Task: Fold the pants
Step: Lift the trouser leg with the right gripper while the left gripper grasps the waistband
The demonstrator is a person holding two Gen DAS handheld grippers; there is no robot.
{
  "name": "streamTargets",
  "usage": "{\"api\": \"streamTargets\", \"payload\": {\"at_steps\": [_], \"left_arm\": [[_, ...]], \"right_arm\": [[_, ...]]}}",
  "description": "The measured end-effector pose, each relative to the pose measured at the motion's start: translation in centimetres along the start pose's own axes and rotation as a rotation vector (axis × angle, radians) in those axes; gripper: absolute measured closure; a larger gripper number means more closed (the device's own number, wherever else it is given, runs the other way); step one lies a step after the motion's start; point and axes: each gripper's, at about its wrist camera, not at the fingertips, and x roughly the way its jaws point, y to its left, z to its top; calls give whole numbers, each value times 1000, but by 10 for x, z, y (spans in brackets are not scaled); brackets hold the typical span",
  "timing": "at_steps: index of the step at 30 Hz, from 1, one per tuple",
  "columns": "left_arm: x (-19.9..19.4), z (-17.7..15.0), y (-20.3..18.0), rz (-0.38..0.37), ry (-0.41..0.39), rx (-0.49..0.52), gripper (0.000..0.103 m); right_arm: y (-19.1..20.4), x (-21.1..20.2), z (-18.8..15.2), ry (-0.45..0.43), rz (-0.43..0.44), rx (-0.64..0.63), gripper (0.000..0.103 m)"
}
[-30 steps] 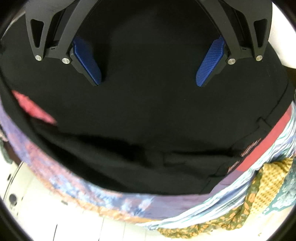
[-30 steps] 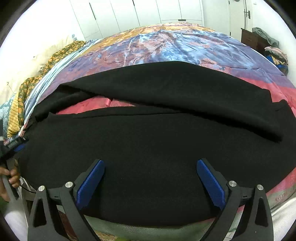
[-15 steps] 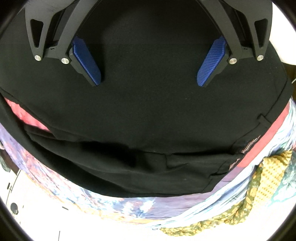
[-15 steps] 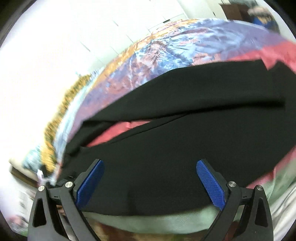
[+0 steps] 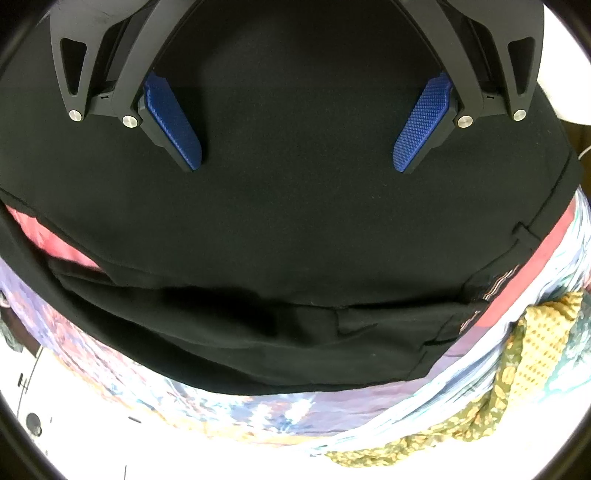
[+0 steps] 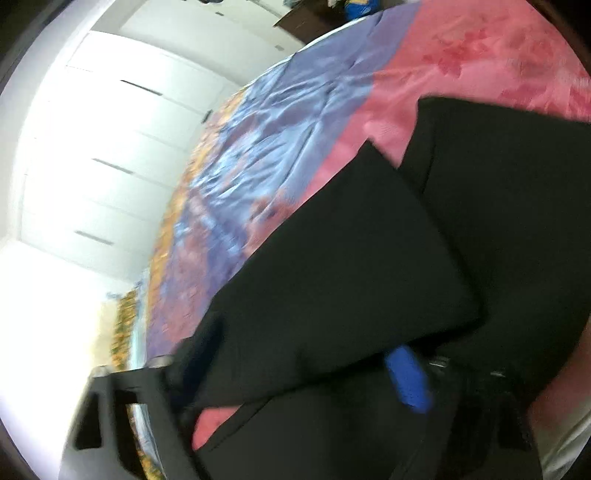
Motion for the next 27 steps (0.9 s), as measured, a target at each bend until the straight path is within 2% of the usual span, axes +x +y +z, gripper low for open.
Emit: {"api": "streamTargets", "payload": {"at_steps": [1,2,4,6,9,11,13,14,17,19,22,23,24,25,26,27], "left_arm": [[-2,1,0,-2,15,7,1],[-6,4,-1,-12,40,18,1],[-15,15,-1,-94,85,21,1],[-27,42,2,-253,94,-29,1],[-21,107,4,-427,103,-131,1],[8,152,2,-547,146,-218,1],[41,179,1,-575,194,-300,1],[66,193,1,-567,227,-362,1],[106,208,-3,-536,297,-459,1],[123,213,-9,-548,344,-485,2],[129,219,-19,-516,330,-474,4],[128,220,-19,-505,316,-476,17],[125,221,-19,-505,294,-485,56],[123,221,-16,-527,278,-490,81],[118,222,-12,-501,264,-480,94],[110,221,-7,-511,236,-480,95]], "right_arm": [[0,0,2,-8,-28,-13,89],[-1,-2,6,-16,-45,-22,97],[4,-10,10,-19,-17,-51,97],[26,-28,13,-30,37,-155,97],[66,-59,11,-50,109,-343,97],[90,-83,7,-65,169,-439,97],[104,-100,1,-79,209,-492,97],[111,-110,-1,-86,233,-516,97],[125,-139,-12,-100,305,-577,98],[132,-153,-18,-107,352,-610,98],[138,-179,-23,-114,427,-677,98],[137,-184,-28,-111,434,-690,98],[135,-193,-30,-100,445,-703,98],[135,-194,-30,-95,448,-705,98],[131,-195,-31,-87,435,-709,98],[128,-193,-30,-83,407,-713,98]]}}
